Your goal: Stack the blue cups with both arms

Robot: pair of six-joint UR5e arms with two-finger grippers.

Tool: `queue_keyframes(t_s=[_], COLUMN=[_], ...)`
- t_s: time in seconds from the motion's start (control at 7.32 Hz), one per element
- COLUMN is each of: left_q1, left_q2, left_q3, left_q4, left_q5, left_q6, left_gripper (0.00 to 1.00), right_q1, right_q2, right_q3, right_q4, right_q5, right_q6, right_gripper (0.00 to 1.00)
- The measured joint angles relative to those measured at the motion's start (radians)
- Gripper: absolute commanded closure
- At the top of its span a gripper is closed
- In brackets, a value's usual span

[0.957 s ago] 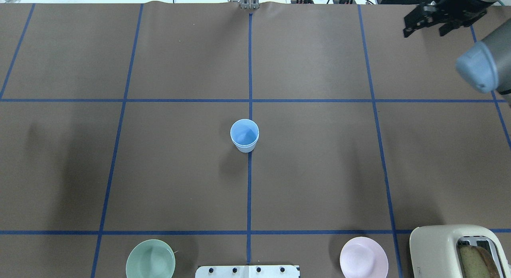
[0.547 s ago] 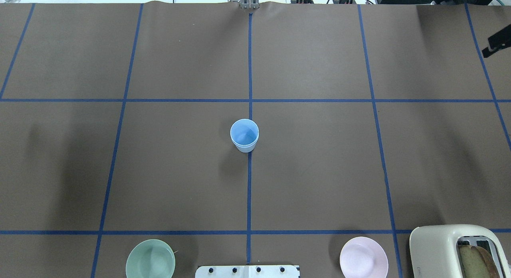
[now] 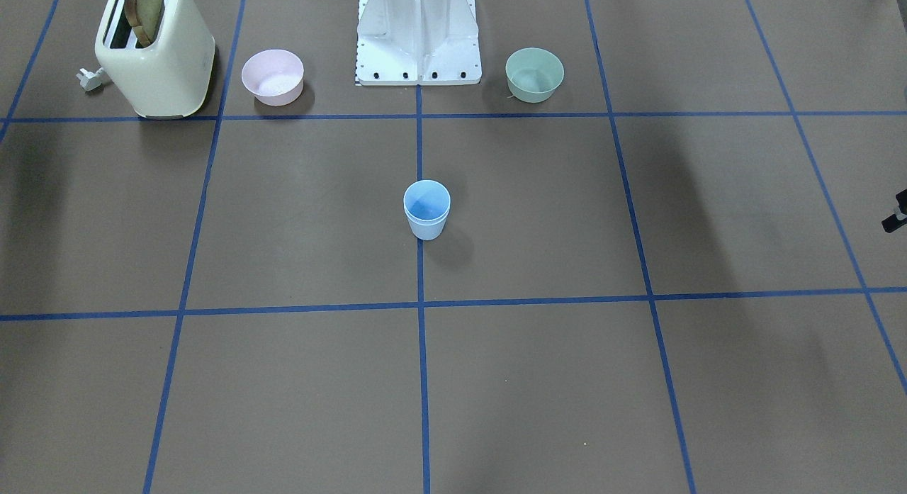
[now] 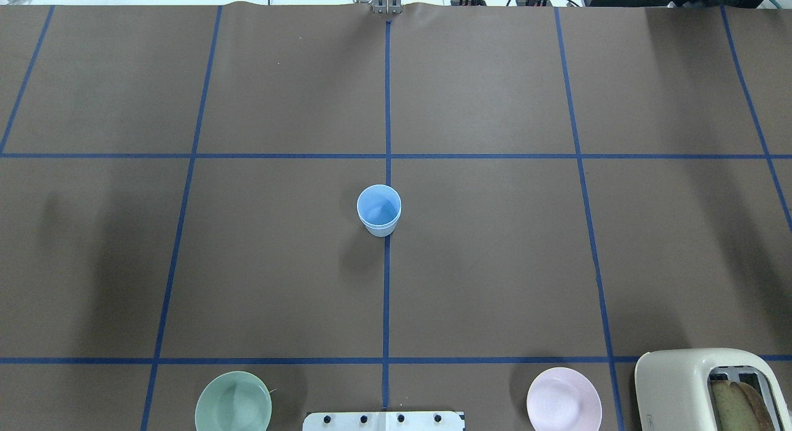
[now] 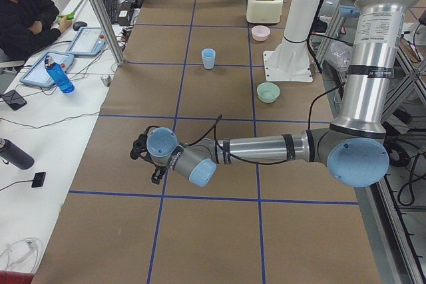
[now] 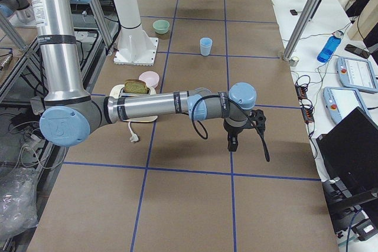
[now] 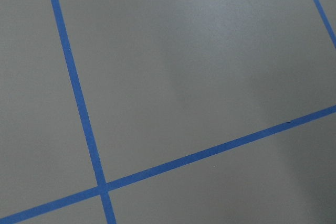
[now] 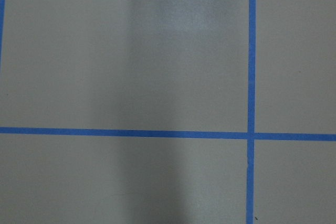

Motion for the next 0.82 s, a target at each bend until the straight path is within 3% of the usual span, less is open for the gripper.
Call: queue_keyframes(t_s=[0.41,0.82], left_q1=[0.0,-0.001], left_q2=[-0.002,0.001], left_q3=[-0.003,-0.007], left_q4=[0.001,0.002], left_q5=[0.001,0.001], left_q6=[-0.001,-0.003], left_gripper=[0.02,0.02], right_q1=[0.003,0.004], right_q2=[0.007,0.01], right_q3=[-0.13,-0.149], right_q4=[0.191,0.259], right_q5=[0.008,0.004], right_q6=[-0.004,0.001], right_gripper=[0.0,0.0])
